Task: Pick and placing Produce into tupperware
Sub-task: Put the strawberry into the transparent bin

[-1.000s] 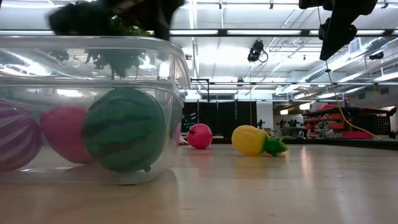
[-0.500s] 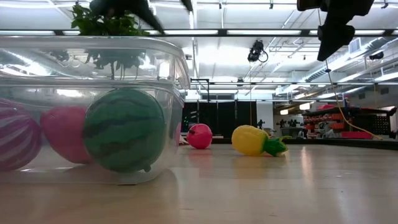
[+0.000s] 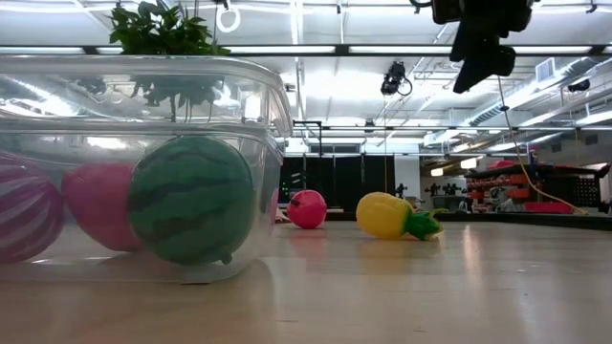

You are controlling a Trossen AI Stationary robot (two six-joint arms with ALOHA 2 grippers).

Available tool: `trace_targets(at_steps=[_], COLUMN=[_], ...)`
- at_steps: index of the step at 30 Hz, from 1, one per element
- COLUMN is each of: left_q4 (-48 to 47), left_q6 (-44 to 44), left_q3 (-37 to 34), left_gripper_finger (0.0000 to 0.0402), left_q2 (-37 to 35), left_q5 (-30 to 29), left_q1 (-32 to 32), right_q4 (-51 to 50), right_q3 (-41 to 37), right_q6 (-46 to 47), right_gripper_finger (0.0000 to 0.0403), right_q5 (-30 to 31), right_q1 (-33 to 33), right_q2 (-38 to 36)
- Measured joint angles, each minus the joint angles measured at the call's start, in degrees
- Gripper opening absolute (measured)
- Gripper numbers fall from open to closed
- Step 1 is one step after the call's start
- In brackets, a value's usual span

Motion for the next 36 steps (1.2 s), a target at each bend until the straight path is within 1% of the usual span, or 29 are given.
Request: trace_targets(at_steps=[1,3,6,7,9,11,12,13,16,20,23,24,25,27,30,34,36], left_q4=[0.53,0.66,4.57,6.62,13.37,23.54,29.35,35.42,52.83,74.51,90.2,95.83,101.27,111.28,122.28,126.37,126.66], left_q6=[-0.03,-0.23,2.64,5.06,13.01,24.88,31.54,38.41,56.44,73.43,86.39,89.47,91.51,92.52,90.49,81.01,77.59], left_q3=[0.0,0.02,0.03,0.04,0.08,0.13,0.14,0.15,0.15,0.2,0.13,0.13,0.13,0.13,0.15,0.13,0.13], left_gripper_finger=[0.013,0.0113,0.0086,0.0076,0.0056,0.0033,0.0021,0.0011,0.001,0.0019,0.0007,0.0006,0.0007,0.001,0.0007,0.0007,0.0007], left_q2=[-1.22,-4.39,-10.22,-12.17,-15.84,-18.29,-19.07,-19.33,-19.04,-16.18,-12.96,-11.81,-10.71,-8.35,-4.8,-2.15,-0.85], left_q5=[-1.12,-5.3,-14.11,-16.87,-20.76,-21.29,-19.83,-17.03,-5.49,9.36,20.82,24.23,27.18,31.09,35.47,41.56,42.87], left_q1=[-0.07,-0.54,-1.83,-2.26,-3.29,-4.4,-4.81,-4.92,-3.86,-0.55,1.69,2.75,3.91,6.34,10.91,17.08,19.65], right_q4=[-0.04,-0.04,0.19,0.43,0.45,0.57,0.57,0.64,0.95,1.25,1.39,1.4,1.39,1.39,1.39,1.35,1.33], right_q3=[0.0,0.0,0.0,0.0,0.0,0.0,0.0,0.0,0.0,0.0,0.0,0.0,0.0,0.0,0.0,0.0,0.0], right_q6=[0.01,0.33,0.37,0.37,0.1,-0.13,-0.4,-0.71,-1.45,-1.52,-1.52,-1.53,-1.53,-1.54,-1.75,-1.55,-1.55], right_gripper_finger=[0.0277,0.0277,0.0277,0.0277,0.0277,0.0277,0.0277,0.0277,0.0277,0.0277,0.0277,0.0277,0.0277,0.0277,0.0277,0.0277,0.0277], right_q5=[-0.09,-0.09,-0.11,-0.09,-0.1,-0.1,-0.12,-0.11,-0.12,-0.28,-0.33,-0.34,-0.6,-1.52,-3.1,-4.71,-5.41], right_q1=[-0.33,-1.04,-2.19,-2.57,-3.39,-4.11,-4.5,-4.81,-5.81,-6.65,-6.78,-6.78,-6.78,-6.78,-6.76,-6.76,-6.76], right_q2=[0.01,0.01,0.0,0.0,0.02,0.02,0.02,0.02,0.02,0.01,0.02,0.01,0.02,0.02,0.02,0.0,0.02])
